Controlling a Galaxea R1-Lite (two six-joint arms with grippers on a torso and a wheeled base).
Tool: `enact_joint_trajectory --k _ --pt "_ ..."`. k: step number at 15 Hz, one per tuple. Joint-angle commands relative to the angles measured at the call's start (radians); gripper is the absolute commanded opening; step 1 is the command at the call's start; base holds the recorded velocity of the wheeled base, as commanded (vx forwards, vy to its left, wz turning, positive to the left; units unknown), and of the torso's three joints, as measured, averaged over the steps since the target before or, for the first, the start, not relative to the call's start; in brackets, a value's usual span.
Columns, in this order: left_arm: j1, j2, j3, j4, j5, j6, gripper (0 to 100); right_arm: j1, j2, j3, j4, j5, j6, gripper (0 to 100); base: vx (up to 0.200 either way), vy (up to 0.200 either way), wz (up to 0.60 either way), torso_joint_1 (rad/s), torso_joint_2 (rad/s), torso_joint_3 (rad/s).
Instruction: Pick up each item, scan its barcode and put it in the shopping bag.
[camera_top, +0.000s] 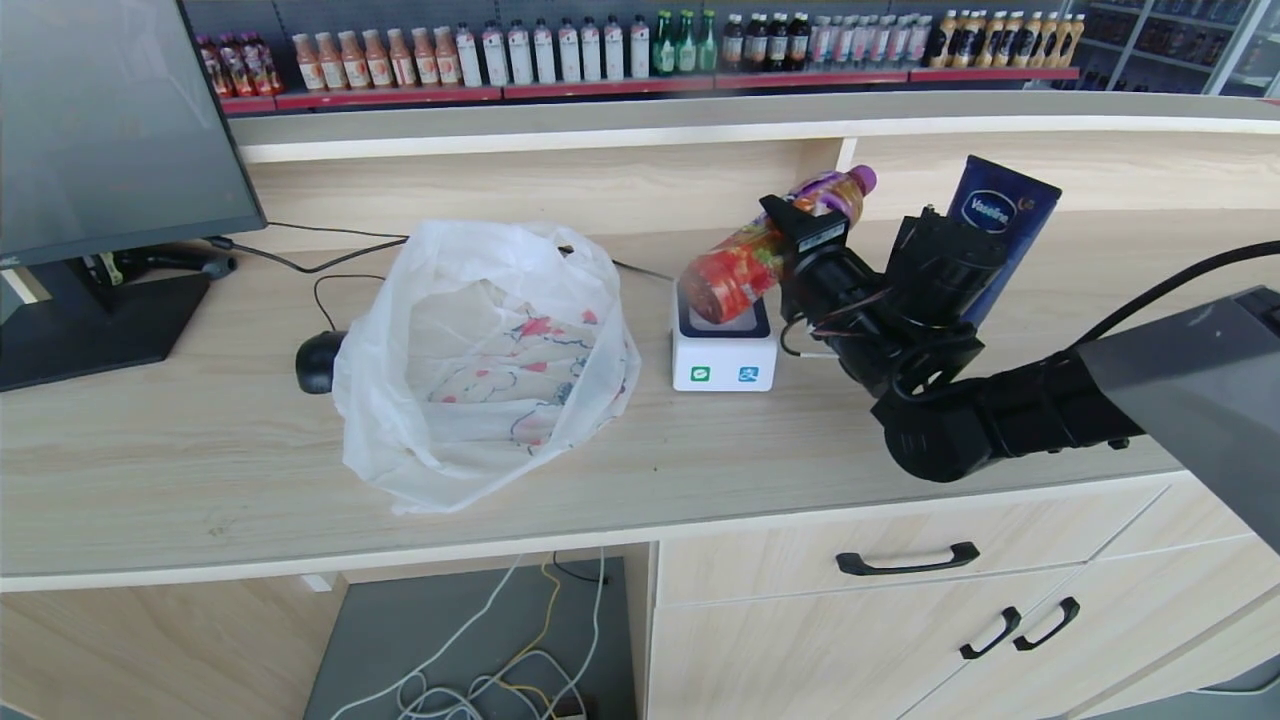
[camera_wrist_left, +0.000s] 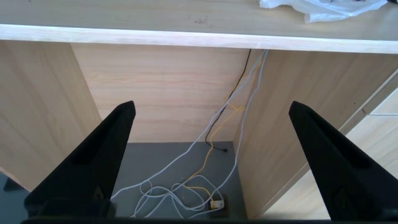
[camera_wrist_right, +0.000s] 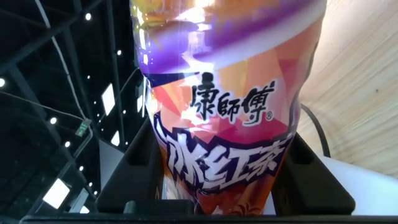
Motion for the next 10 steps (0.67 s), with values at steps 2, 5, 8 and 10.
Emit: enact_joint_trajectory --k 2,5,8,10 --pt "0.001 0.0 0.0 0.0 0.0 0.0 100 0.001 -0.003 0.003 -0.001 0.0 0.001 0 0.0 0.0 0.0 0.0 0.0 0.0" --pt "-0.001 0.0 0.0 0.0 0.0 0.0 100 0.002 -0.012 0.018 -0.005 -0.003 -0.001 0 0.0 0.0 0.0 0.0 0.0 0.0" --pt "0.001 0.0 0.0 0.0 0.0 0.0 100 0.016 -0.057 0.021 -0.004 -0.003 -0.008 0 0.0 0.0 0.0 0.0 0.0 0.0" --pt "0.001 0.0 0.0 0.0 0.0 0.0 100 0.045 -0.097 0.032 -0.002 -0.003 -0.068 0 0.0 0.0 0.0 0.0 0.0 0.0"
